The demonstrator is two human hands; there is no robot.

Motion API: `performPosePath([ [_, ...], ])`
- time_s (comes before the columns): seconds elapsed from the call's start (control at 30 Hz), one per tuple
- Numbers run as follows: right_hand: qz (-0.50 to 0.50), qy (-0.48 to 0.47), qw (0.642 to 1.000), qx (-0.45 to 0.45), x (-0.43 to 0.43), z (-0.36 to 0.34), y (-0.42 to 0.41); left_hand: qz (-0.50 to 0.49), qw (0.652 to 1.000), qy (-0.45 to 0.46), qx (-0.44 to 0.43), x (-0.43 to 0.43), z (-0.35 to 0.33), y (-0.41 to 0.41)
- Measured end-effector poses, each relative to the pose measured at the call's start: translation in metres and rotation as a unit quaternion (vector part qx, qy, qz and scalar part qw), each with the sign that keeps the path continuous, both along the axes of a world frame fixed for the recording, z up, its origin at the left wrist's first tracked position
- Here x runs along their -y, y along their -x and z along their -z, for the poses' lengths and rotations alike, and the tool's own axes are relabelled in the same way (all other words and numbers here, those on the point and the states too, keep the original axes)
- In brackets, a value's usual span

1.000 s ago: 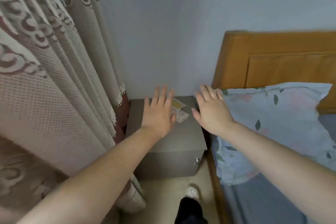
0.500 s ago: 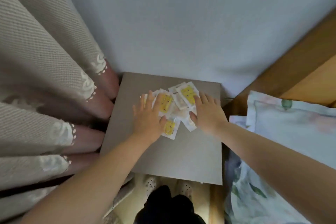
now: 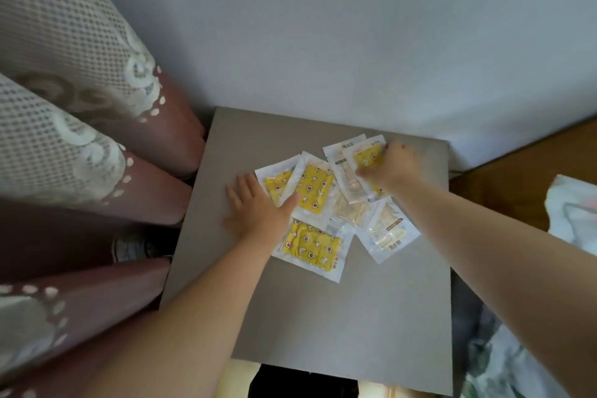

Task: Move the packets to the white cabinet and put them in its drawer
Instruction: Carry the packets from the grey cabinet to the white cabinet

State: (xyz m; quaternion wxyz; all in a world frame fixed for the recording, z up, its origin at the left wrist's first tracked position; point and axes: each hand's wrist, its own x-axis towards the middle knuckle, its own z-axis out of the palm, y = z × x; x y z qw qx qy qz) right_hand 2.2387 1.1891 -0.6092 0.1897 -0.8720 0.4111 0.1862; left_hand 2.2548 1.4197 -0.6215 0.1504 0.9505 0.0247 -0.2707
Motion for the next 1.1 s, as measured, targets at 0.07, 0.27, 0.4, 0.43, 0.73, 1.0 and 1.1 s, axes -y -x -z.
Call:
performPosePath([
  [0.07,0.058,-0.056,0.997,0.003,0.0,-0.002,-0.007,-0.006,1.0,-0.014,-0.006,0.005,0.001,-0.002],
  [0.27,0.093,-0.113,0.989,-0.004,0.008,-0.018,-0.008,-0.014,1.0,-0.019,0.012,0.006,0.004,0.0],
  [0.4,0.208,-0.212,0.953,0.061,0.015,-0.023,-0.008,-0.02,0.999,-0.018,0.016,0.007,0.007,0.0],
  [0.43,0.215,-0.232,0.947,0.062,0.014,-0.021,-0.009,-0.032,0.999,-0.011,0.02,0.008,0.006,0.0],
  [0.73,0.058,-0.018,0.998,0.005,-0.035,0.014,-0.019,-0.059,0.993,0.04,0.093,0.036,0.001,-0.003],
  [1.0,0.006,-0.011,0.999,-0.037,-0.033,0.007,-0.023,-0.118,0.974,0.186,-0.047,0.037,-0.008,-0.025],
  [1.1,-0.002,-0.045,0.998,0.032,-0.032,0.004,-0.022,-0.14,0.962,0.23,-0.049,0.032,-0.011,-0.031],
])
